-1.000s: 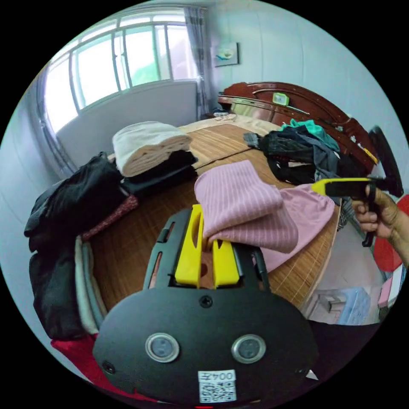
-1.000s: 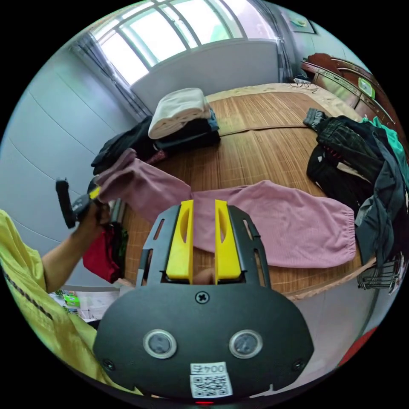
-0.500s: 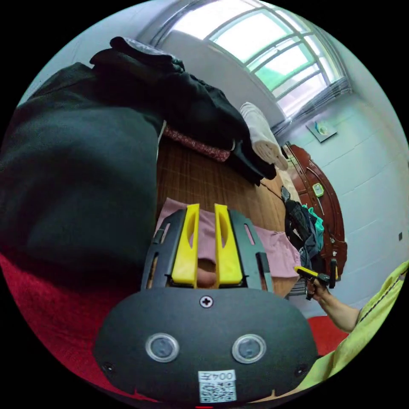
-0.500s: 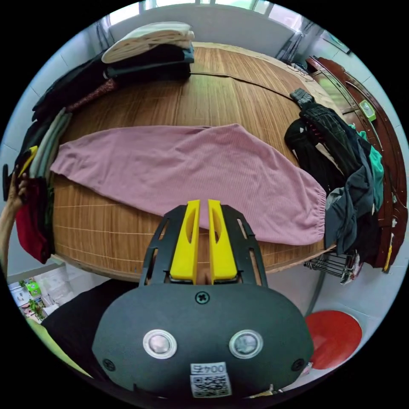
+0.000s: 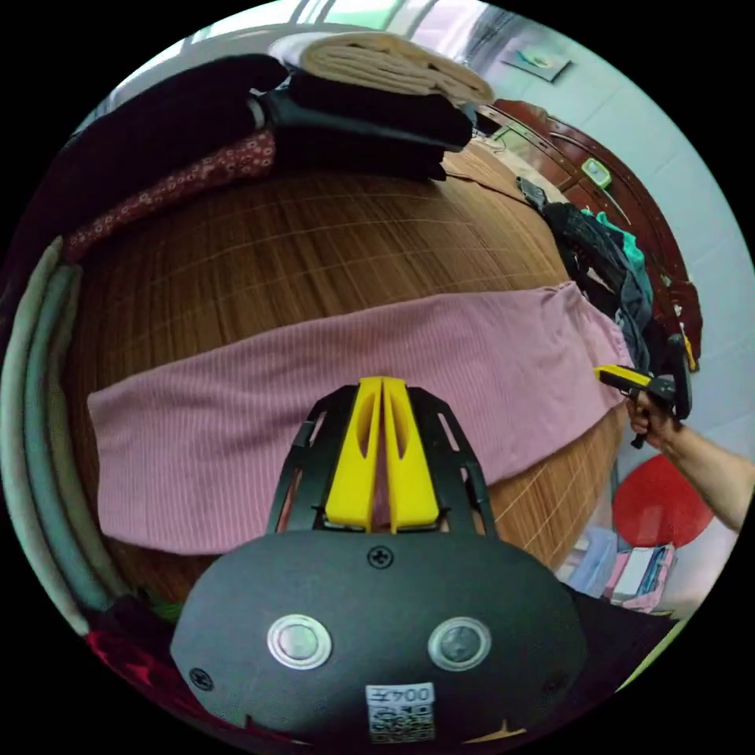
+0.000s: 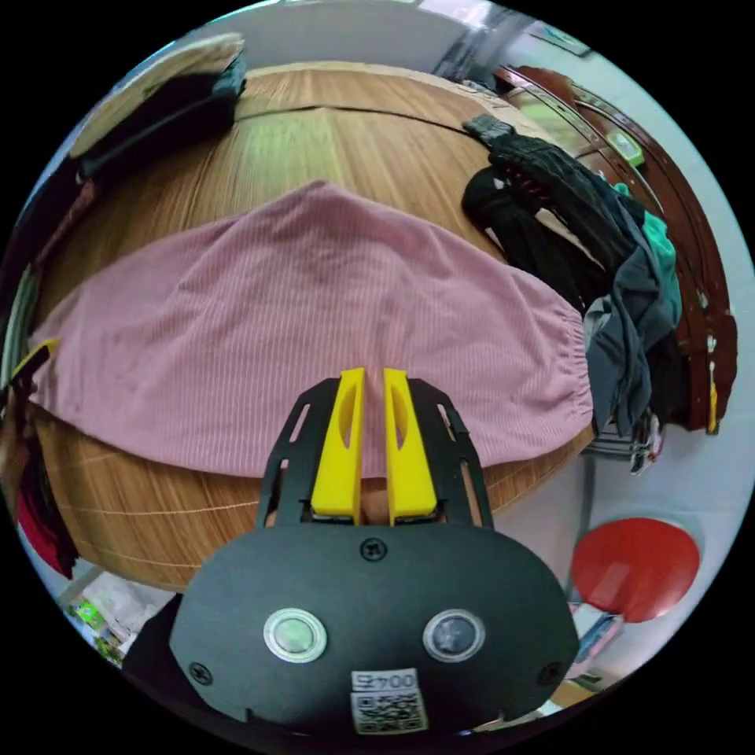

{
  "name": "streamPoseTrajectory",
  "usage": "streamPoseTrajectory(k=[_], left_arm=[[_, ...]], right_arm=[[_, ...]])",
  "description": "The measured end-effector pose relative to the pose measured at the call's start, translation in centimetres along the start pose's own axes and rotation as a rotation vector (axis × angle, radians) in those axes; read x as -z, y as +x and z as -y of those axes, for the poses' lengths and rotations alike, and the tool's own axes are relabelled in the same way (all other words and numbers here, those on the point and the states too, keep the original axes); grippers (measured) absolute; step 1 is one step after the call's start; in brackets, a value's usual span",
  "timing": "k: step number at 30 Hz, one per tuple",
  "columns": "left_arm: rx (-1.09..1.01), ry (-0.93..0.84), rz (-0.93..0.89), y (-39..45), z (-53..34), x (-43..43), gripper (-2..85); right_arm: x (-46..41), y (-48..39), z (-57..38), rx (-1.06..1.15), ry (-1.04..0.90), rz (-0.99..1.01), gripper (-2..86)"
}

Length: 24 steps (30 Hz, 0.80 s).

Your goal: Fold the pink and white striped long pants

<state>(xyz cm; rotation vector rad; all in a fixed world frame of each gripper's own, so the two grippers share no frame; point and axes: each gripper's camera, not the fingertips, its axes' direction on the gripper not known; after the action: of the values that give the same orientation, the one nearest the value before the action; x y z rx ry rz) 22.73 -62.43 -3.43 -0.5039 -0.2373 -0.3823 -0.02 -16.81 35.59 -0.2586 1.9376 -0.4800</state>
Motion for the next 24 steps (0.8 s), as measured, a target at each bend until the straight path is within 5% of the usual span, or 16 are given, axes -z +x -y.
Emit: streamPoseTrajectory(k=[5,9,12,17,24], left_arm=[[0.276,0.118,-0.022,-4.2,-5.4,7.3,1.1],[0.453,0.081,-0.034,-6.8,-10.9,8.6,3.0],[0.243,0.027,0.110,-3.4,-8.7,9.3,5.4],[-0.240,-0.130,0.258,1.7,0.6,7.8,8.7],[-0.725,-0.388,0.393,4.3,11.4,1.4,16.8]], right_arm=[[1.5,12.1,-4.3,-0.488,0.123,0.369,7.7],[0.0,18.0,-5.9,-0.655,0.136,0.400,8.8],[0.4,17.2,-1.4,-0.399,0.096,0.269,10.4],[1.4,9.6,12.0,0.380,0.014,0.038,13.1],[-1.5,1.9,26.1,0.936,-0.195,-0.051,14.3]])
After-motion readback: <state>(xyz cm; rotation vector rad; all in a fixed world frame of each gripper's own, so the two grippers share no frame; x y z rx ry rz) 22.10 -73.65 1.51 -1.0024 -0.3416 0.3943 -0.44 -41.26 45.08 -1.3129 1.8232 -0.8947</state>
